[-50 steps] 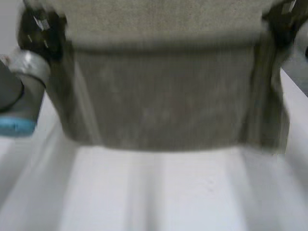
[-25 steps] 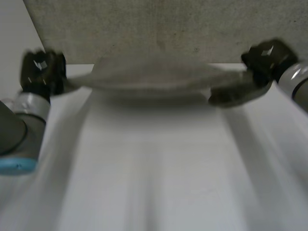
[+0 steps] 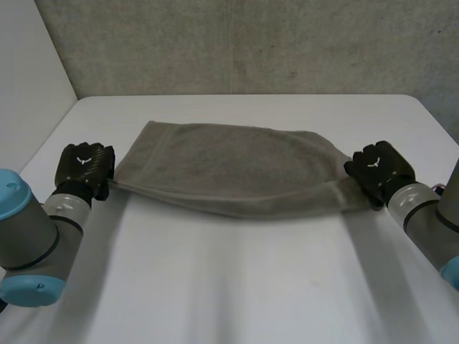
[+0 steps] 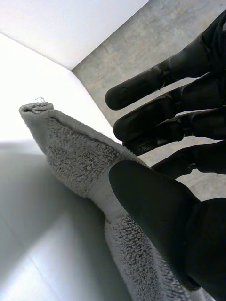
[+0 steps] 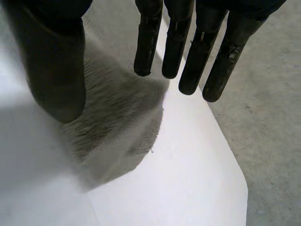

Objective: Fold the towel.

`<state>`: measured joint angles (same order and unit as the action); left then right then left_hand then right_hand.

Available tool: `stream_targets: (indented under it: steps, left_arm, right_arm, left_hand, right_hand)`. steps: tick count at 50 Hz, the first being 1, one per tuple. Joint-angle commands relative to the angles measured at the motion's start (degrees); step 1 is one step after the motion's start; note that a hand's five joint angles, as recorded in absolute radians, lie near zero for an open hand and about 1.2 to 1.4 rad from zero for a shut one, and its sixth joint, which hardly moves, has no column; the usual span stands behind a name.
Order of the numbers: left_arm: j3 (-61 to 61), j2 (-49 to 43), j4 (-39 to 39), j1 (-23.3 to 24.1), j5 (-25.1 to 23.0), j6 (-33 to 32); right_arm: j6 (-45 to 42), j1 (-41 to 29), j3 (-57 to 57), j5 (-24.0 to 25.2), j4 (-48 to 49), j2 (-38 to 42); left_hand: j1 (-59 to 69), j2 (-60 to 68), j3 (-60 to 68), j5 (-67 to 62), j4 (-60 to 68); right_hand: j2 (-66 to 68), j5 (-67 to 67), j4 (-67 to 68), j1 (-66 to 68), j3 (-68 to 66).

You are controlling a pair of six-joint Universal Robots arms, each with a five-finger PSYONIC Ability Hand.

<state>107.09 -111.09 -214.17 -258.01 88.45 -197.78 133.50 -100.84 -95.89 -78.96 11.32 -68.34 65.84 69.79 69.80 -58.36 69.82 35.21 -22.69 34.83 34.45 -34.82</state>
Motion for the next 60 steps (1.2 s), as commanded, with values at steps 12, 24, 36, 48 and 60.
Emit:
stream_targets:
  steps: [12, 24, 36, 48, 60]
  left_arm:
    - [1.4, 1.5, -0.4, -0.6, 0.0, 0.1]
    - [1.5, 1.3, -0.4, -0.7, -0.1, 0.1]
    - [2.3, 1.3, -0.5, -0.7, -0.1, 0.0]
    - [2.7, 1.2, -0.5, -0.4, -0.1, -0.1]
    - [2.7, 1.2, -0.5, -0.4, -0.1, -0.1]
  right_arm:
    - [4.9, 0.8, -1.1, 0.4, -2.3, 1.6]
    - [13.3, 1.2, 6.1, 0.6, -8.1, 2.6]
    - [23.1, 1.1, 30.7, 5.1, -28.9, 12.4]
    - [23.7, -1.5, 57.7, -0.4, -44.6, 32.2]
    - [21.6, -1.5, 57.8, -1.6, -46.0, 33.0]
  left_hand:
    - [14.2, 10.2, 10.2, -11.6, 10.2]
    - [14.2, 10.2, 10.2, -11.6, 10.2]
    - [14.2, 10.2, 10.2, -11.6, 10.2]
    - [14.2, 10.2, 10.2, -11.6, 10.2]
    - [14.2, 10.2, 10.2, -11.6, 10.2]
  right_hand:
    - [-9.0, 6.5, -8.6, -8.2, 8.6]
    - [-11.3, 8.8, -11.0, -10.6, 10.9]
    - [-6.1, 3.6, -5.7, -5.4, 5.7]
    - [-5.9, 3.4, -5.6, -5.2, 5.6]
    - [-7.6, 5.1, -7.2, -6.9, 7.2]
